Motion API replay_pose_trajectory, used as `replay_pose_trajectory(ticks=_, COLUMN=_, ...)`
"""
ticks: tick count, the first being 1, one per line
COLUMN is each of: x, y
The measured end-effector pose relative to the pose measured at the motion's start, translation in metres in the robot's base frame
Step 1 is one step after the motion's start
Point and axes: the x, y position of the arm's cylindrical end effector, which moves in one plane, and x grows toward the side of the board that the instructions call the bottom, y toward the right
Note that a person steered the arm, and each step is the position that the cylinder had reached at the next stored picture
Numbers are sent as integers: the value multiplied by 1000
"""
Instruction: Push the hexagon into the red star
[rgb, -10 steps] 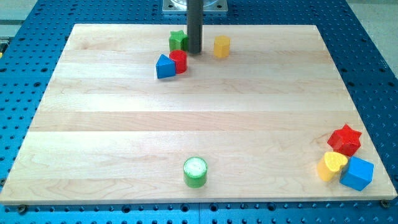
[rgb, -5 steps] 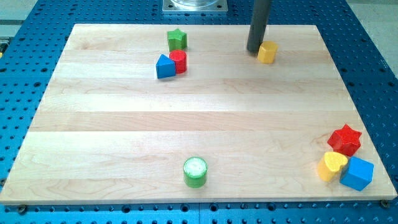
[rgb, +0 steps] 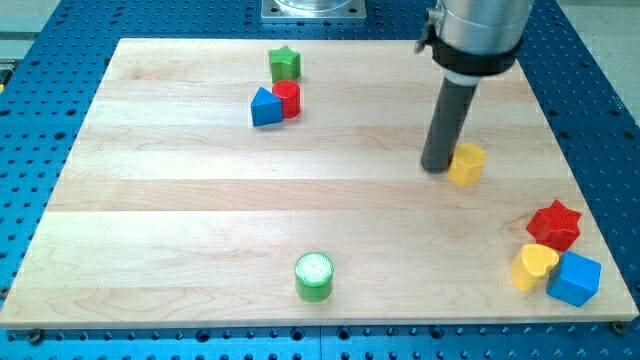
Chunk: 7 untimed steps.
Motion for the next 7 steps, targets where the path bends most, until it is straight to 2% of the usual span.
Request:
replay_pose_trajectory(ticks=1, x=-30, y=38)
replay_pose_trajectory(ticks=2, x=-42, y=43)
replay_pose_trajectory(ticks=3, x=-14, y=43)
replay_pose_trajectory(ticks=4, x=59, y=43)
replay_pose_trajectory(ticks=5, x=78, y=43)
replay_pose_trajectory(ticks=6, x=78, y=43)
replay_pose_trajectory(ticks=7, x=67, y=11)
